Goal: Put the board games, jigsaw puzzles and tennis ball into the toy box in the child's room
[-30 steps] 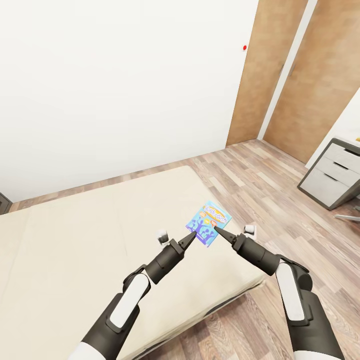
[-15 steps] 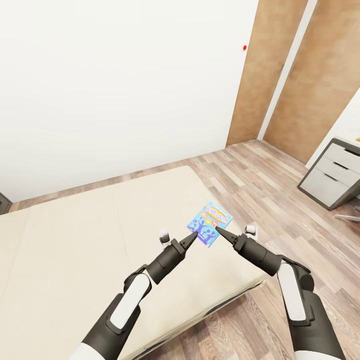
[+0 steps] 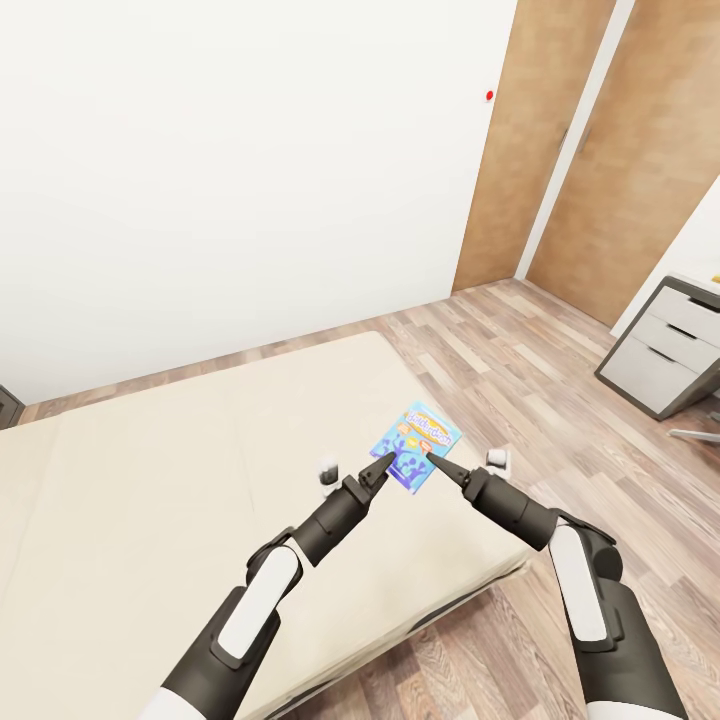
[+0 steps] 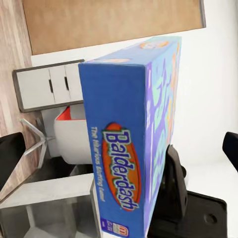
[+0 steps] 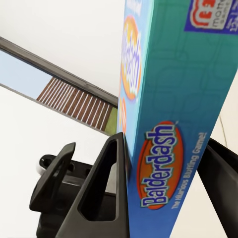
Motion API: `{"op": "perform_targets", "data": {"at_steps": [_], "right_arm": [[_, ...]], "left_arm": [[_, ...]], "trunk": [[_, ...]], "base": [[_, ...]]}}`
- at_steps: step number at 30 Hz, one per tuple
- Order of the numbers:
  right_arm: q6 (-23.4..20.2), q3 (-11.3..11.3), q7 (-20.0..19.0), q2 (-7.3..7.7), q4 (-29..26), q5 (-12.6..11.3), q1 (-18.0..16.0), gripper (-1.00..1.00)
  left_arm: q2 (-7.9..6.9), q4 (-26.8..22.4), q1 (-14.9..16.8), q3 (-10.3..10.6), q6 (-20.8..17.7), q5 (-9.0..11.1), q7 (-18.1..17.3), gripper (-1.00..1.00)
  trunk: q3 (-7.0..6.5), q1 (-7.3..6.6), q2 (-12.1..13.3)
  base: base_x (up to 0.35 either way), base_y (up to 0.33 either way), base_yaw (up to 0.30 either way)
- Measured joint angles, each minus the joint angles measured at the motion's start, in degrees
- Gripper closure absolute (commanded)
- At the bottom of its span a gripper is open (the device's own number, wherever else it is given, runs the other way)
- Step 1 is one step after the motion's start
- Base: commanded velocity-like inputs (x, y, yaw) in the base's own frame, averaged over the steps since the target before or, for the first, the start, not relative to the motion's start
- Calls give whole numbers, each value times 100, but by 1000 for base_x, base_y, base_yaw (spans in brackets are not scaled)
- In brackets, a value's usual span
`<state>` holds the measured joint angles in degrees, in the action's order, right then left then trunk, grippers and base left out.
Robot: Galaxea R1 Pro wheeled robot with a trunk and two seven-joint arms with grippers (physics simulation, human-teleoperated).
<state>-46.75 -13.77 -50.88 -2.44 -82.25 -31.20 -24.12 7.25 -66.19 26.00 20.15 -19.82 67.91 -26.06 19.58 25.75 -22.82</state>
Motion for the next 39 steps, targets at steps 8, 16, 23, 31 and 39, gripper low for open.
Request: {"op": "perform_targets", "data": {"at_steps": [8,16,23,31,39], "right_arm": [[-29,-14,26,0,0,-2,-9,100],[-65,-59,55,32,0,-19,-42,100],[-79,-94,212,74,-58,-31,-67,100],[-80,-559,318,283,-118,-13,-101,100],[-96,-1053,338,691,-138,-22,-163,100]], "left_arm": [[-15,-12,5,-7,-25,8,3,-100],[-63,-16,12,-22,-108,35,-47,-100],[-222,-15,-21,-74,-295,9,-83,-100],[-981,-19,-320,-122,-401,82,-100,-100],[-1521,-20,-461,-162,-394,229,-69,-100]], "trunk": [[0,0,0],[0,0,0],[0,0,0],[0,0,0],[0,0,0]], "base": [[0,0,0],[0,0,0],[0,0,0],[0,0,0],[0,0,0]]}}
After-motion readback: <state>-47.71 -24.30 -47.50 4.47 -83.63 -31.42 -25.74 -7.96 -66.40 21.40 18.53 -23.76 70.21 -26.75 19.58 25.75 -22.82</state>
